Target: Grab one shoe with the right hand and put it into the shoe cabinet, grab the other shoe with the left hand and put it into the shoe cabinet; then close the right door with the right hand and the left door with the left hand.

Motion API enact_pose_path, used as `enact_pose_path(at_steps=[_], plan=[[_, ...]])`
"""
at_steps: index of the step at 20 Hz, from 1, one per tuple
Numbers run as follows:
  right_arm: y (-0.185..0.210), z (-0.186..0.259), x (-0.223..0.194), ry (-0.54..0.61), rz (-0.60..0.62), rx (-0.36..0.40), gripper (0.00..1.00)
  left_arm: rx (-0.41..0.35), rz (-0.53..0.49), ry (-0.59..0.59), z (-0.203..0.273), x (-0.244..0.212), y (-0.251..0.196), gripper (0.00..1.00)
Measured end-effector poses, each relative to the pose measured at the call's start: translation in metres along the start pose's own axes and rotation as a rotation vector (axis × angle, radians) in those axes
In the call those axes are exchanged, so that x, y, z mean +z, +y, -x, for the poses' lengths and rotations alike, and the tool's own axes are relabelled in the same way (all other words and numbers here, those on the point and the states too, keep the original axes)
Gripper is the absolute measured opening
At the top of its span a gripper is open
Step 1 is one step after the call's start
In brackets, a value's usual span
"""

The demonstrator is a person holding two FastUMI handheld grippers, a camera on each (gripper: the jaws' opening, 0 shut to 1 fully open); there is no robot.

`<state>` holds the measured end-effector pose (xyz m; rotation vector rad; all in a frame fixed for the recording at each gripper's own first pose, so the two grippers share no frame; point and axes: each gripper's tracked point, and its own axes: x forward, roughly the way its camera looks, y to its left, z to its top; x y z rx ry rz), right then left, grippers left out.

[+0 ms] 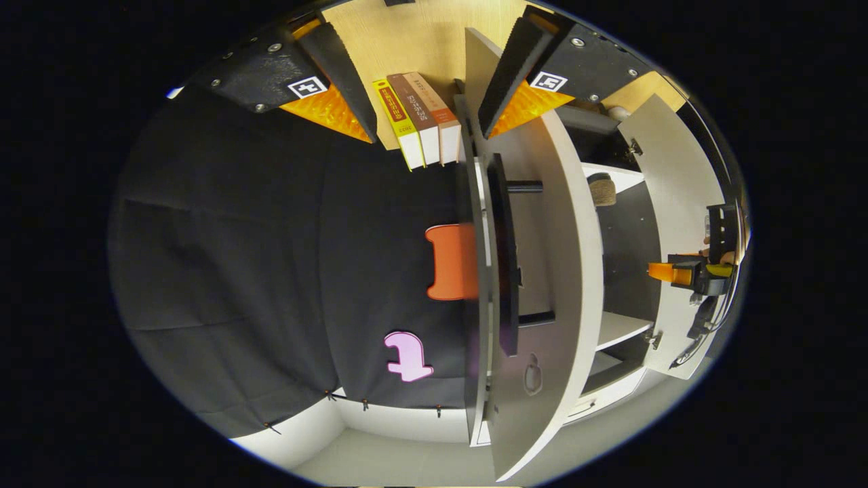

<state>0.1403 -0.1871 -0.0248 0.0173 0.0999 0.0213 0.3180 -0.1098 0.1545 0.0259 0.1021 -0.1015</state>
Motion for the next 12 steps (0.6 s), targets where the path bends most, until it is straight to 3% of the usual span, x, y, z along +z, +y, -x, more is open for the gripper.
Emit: enact_pose_path(at_steps=[5,9,12], plan=[[0.014,0.003,0.007,-0.017,0.011,0.077,0.93,0.056,-0.065,-0.096,0.083,0.016,0.016,0.95],[0.019,0.005,0.005,-0.006,-0.005,0.099,0.92,0.082,-0.036,-0.124,0.137,0.009,0.035,0.95],[0.022,0.006,0.006,-0.008,0.015,0.088,0.92,0.142,-0.047,-0.128,0.164,-0.002,0.061,0.94]])
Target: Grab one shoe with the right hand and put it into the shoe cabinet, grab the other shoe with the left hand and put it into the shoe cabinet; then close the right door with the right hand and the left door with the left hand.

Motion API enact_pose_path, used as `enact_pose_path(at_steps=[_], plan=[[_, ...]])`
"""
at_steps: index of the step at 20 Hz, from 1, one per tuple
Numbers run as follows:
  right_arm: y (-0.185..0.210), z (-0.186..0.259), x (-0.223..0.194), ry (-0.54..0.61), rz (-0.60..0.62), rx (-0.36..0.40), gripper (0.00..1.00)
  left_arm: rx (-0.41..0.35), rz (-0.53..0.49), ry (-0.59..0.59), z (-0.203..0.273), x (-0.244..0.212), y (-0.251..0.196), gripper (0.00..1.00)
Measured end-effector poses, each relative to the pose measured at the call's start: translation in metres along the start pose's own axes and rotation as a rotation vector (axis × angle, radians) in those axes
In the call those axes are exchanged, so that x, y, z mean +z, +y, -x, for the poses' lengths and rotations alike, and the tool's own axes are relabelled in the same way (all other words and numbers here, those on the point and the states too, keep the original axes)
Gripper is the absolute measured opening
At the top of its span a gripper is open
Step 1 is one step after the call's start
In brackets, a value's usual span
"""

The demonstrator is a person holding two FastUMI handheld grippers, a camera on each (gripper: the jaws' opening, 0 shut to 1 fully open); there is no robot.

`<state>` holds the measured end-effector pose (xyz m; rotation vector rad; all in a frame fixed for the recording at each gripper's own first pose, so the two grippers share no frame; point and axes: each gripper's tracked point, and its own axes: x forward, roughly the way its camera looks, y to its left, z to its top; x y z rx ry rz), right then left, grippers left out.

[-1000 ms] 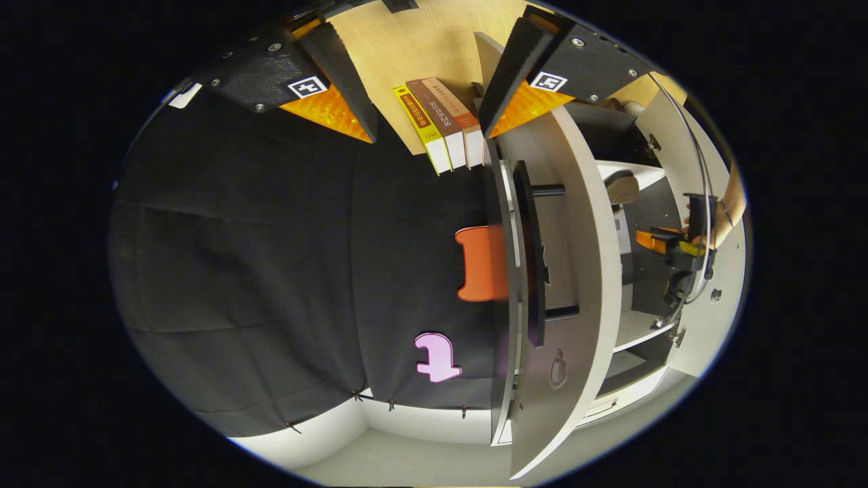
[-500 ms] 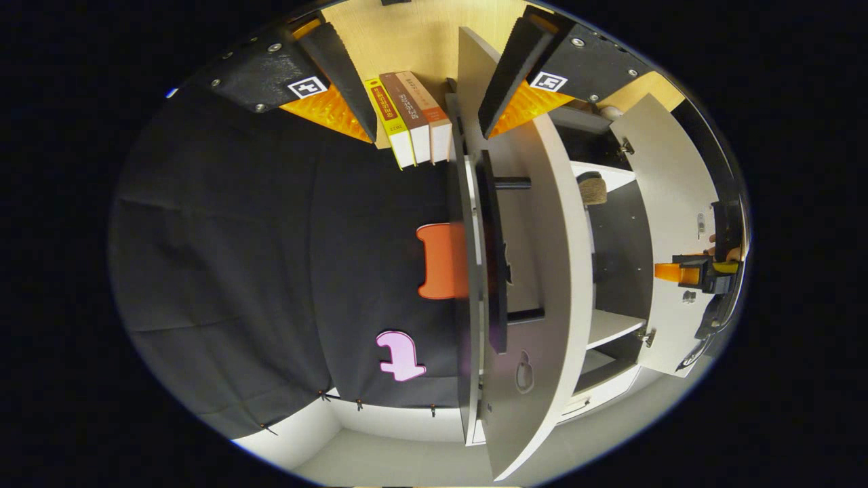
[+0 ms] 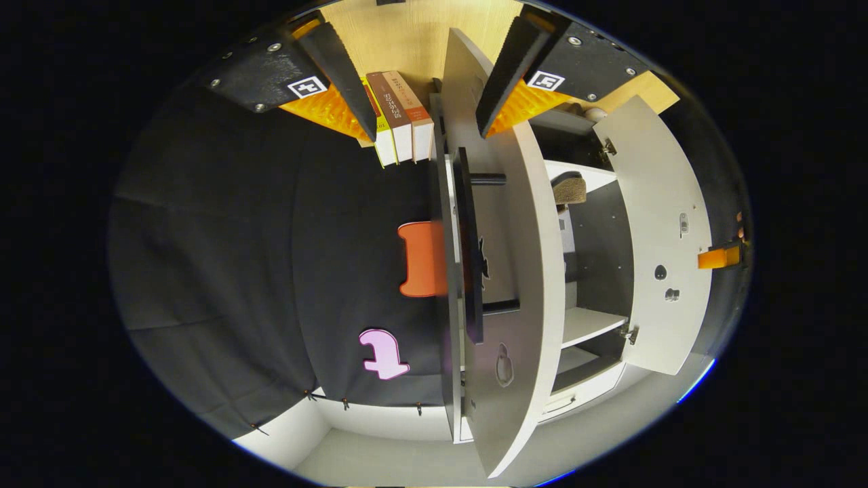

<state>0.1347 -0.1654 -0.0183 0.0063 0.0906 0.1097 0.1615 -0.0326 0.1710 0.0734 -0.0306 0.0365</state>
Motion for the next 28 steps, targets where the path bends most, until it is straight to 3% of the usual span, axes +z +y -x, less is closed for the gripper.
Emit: enact_pose_path(at_steps=[1,2,7,13,14,16,23,26,28], plan=[[0.002,0.002,0.000,0.000,0.012,-0.006,0.92,0.013,0.004,0.003,0.007,-0.004,0.008,0.94],[0.005,0.001,0.001,-0.001,0.023,-0.012,0.99,0.020,0.015,0.000,0.013,-0.006,0.018,0.94],[0.025,0.000,-0.001,0.002,0.015,-0.033,0.99,0.077,0.053,0.025,0.026,-0.027,0.077,0.94],[0.068,-0.008,-0.001,-0.006,0.036,-0.026,0.99,0.074,0.054,0.043,0.027,-0.044,0.128,0.97],[0.074,-0.010,0.000,-0.009,0.035,-0.030,0.91,0.075,0.058,0.042,0.026,-0.045,0.133,0.96],[0.086,-0.012,-0.003,-0.008,0.009,-0.040,0.91,0.072,0.069,0.041,0.023,-0.049,0.147,0.96],[0.147,-0.033,-0.010,-0.017,-0.022,0.002,0.91,0.062,0.077,0.062,0.010,-0.072,0.181,0.97],[0.182,-0.037,-0.011,-0.018,-0.048,0.063,0.91,0.053,0.094,0.082,0.001,-0.086,0.192,0.97],[0.185,-0.040,-0.012,-0.021,-0.024,0.048,0.92,0.045,0.096,0.095,-0.006,-0.095,0.196,0.97]])
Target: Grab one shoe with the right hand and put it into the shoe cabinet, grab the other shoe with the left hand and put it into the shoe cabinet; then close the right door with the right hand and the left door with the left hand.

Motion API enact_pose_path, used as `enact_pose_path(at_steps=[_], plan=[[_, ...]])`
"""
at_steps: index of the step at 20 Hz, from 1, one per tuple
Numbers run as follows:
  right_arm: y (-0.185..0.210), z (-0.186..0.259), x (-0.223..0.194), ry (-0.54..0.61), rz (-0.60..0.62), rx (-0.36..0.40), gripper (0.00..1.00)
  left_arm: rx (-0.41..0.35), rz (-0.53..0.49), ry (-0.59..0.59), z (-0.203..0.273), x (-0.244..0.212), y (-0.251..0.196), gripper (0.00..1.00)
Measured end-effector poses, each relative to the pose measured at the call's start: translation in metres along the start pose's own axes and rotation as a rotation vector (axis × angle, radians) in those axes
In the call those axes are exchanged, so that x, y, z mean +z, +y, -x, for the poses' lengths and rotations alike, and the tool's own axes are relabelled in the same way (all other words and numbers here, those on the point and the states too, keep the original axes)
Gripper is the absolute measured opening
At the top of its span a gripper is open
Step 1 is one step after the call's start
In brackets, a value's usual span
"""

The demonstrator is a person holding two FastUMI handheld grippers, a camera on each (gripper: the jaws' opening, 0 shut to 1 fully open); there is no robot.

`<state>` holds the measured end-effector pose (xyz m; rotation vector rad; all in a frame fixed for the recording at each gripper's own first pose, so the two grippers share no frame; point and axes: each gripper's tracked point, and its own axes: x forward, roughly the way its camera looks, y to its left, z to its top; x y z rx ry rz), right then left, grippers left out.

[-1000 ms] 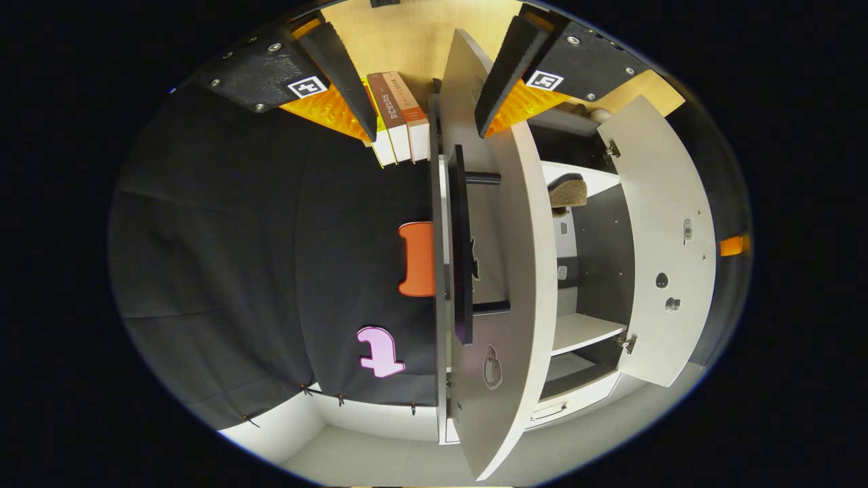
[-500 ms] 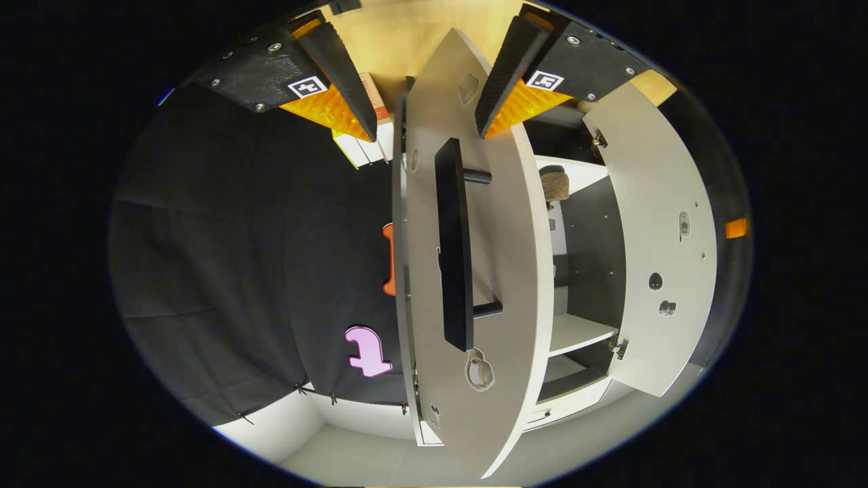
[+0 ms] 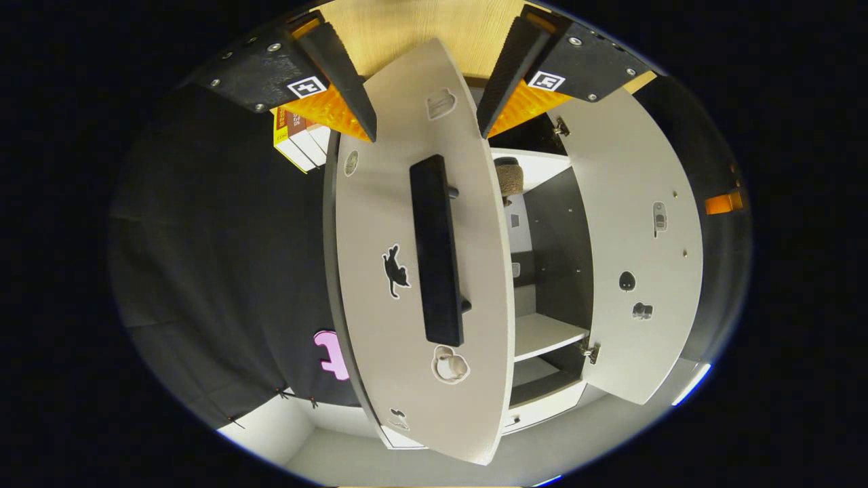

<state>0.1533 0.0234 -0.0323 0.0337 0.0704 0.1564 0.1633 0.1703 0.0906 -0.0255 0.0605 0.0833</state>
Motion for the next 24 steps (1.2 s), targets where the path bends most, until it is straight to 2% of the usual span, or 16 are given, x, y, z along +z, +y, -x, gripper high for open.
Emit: enact_pose_path(at_steps=[2,3,4,7,8,9,16,22,24], plan=[[0.009,-0.002,0.000,-0.003,-0.004,-0.002,0.92,-0.008,0.003,0.013,-0.009,-0.009,0.003,0.97],[0.011,-0.003,-0.001,-0.002,-0.009,-0.002,0.99,-0.014,0.004,0.018,-0.013,-0.014,0.003,0.97],[0.012,-0.004,-0.001,-0.002,-0.011,-0.006,0.92,-0.022,0.003,0.021,-0.017,-0.020,0.003,0.97],[0.013,-0.005,-0.002,-0.005,-0.012,-0.017,0.92,-0.042,-0.015,0.033,-0.028,-0.040,-0.004,0.97],[0.015,-0.006,-0.002,-0.005,-0.016,-0.018,0.99,-0.050,-0.022,0.041,-0.030,-0.047,-0.007,0.99],[0.016,-0.006,-0.002,-0.005,-0.020,-0.020,0.92,-0.060,-0.021,0.046,-0.037,-0.053,-0.011,0.97],[0.012,-0.006,-0.002,-0.008,-0.022,-0.041,0.92,-0.146,0.009,0.091,-0.052,-0.084,-0.039,0.99],[0.005,-0.002,0.002,-0.018,-0.022,-0.052,0.92,-0.159,-0.017,0.094,-0.056,-0.086,-0.046,0.99],[0.009,-0.001,0.004,-0.022,-0.027,-0.043,0.92,-0.177,-0.035,0.097,-0.055,-0.086,-0.055,0.94]])
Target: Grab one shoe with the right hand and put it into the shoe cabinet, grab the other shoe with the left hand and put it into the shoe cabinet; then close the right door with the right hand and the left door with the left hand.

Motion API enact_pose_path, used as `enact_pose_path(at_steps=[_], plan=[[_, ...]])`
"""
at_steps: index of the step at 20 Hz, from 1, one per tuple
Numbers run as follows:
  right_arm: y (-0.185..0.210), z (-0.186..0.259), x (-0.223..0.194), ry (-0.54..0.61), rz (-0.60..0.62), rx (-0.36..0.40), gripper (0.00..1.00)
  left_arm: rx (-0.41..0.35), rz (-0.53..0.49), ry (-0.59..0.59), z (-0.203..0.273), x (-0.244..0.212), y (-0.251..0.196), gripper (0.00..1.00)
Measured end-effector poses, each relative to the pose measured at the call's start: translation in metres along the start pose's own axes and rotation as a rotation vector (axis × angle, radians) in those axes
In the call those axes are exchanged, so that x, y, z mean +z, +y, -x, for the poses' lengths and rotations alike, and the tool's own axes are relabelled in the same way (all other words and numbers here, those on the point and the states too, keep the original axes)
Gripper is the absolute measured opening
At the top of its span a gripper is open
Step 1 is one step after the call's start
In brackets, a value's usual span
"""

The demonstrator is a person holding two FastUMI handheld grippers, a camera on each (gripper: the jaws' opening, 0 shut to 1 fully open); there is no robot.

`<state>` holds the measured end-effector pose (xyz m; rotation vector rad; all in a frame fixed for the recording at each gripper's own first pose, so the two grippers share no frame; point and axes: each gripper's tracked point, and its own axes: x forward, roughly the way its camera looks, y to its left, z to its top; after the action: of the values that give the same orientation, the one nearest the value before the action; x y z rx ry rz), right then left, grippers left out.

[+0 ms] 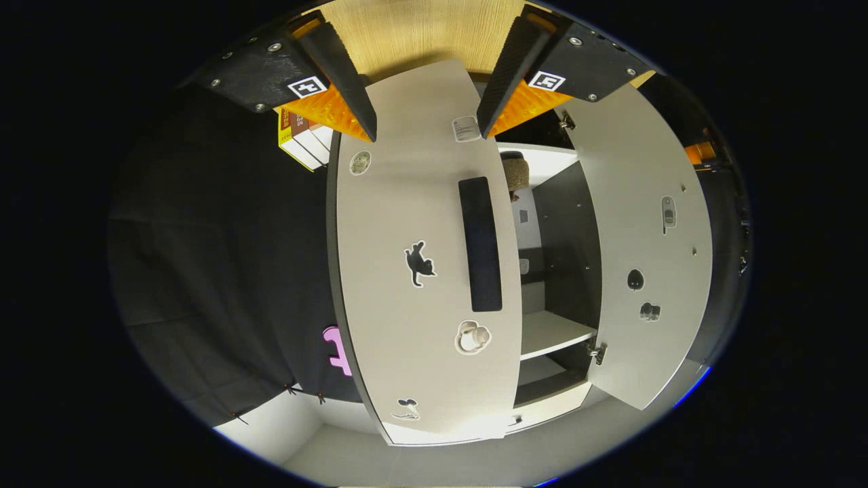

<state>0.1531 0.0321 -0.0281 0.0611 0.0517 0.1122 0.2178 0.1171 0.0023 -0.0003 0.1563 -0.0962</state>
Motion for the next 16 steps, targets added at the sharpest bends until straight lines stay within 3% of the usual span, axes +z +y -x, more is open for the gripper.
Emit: enact_pose_path(at_steps=[9,16], plan=[[-0.017,0.015,0.014,-0.035,0.039,-0.023,0.92,-0.153,0.057,0.006,-0.015,-0.003,-0.060,0.94],[-0.045,0.025,0.020,-0.051,0.039,-0.071,0.92,-0.200,0.034,0.004,-0.033,-0.003,-0.095,0.96]])
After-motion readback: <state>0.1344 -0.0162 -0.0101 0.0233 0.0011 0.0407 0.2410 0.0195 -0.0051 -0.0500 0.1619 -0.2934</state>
